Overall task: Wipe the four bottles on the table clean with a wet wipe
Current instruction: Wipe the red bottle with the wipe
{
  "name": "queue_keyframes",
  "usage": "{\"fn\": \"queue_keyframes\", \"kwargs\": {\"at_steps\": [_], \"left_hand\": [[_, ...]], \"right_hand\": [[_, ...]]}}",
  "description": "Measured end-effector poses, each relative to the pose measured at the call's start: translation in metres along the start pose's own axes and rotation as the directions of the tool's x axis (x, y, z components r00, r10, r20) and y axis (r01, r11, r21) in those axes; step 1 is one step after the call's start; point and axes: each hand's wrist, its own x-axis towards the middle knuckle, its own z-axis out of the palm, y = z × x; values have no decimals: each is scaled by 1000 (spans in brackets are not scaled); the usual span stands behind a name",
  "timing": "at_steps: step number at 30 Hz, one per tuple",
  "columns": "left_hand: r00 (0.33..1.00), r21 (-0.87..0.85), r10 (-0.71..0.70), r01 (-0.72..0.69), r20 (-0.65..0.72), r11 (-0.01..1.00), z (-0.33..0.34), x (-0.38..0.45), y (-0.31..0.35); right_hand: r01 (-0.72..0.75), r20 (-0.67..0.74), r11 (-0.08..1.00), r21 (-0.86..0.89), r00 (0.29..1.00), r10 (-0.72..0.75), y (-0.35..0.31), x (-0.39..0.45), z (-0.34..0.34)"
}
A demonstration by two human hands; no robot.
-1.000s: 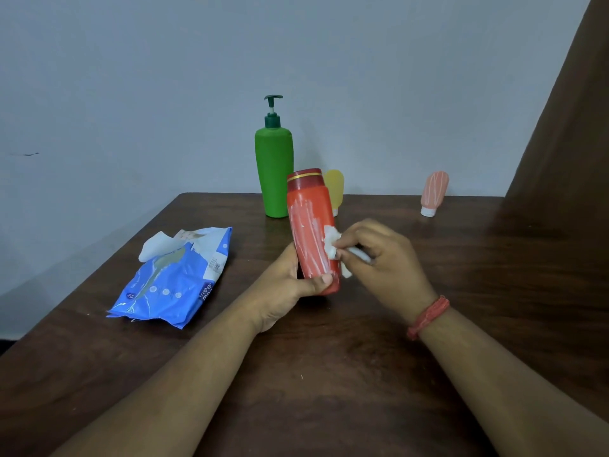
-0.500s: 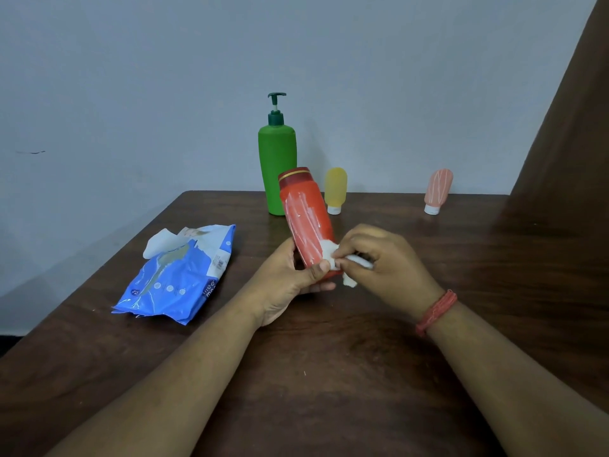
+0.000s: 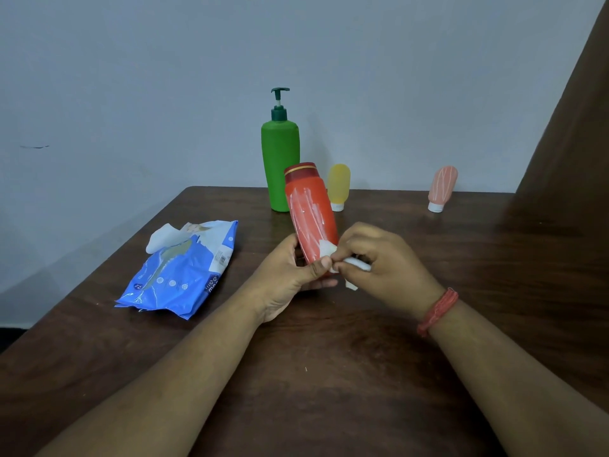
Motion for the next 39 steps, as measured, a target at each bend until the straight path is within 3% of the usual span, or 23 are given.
{"fn": "queue_keyframes", "kwargs": {"at_steps": [4,8,12,16,19,23,26,29,33,37,39], "left_hand": [[1000,57,-5,3,22,998,2,0,1],[999,90,7,-12,49,996,4,-4,2],[997,158,5,-17,77,987,7,-5,2],[996,219,1,-21,89,976,9,-5,1],[995,297,4,-34,101,954,9,-5,0],[996,288,4,-29,87,957,10,-5,1],[996,332,-11,-19,89,943,10,-4,1],[997,323,2,-27,79,946,12,-6,2],[997,350,-10,-18,78,937,11,-4,1],[998,360,8,-31,67,932,12,-5,3],[997,394,12,-39,70,918,13,-6,3]], "right_hand": [[-74,-129,997,-37,989,68,-3,0,5],[19,-34,999,-27,999,-20,-2,0,5],[-72,-204,996,-61,977,58,-1,1,2],[1,-96,993,-121,995,-13,-1,0,0],[-78,-280,988,-135,959,37,-2,1,-3],[31,-206,976,-215,975,-76,-3,2,-2],[-63,-327,978,-198,945,-6,-6,3,-5],[87,-186,953,-290,972,-146,-9,3,-3],[-14,-312,970,-244,948,-65,-9,5,-8],[110,-204,939,-326,962,-183,-9,4,-3],[-20,-327,965,-261,943,-69,-9,4,-4]]}}
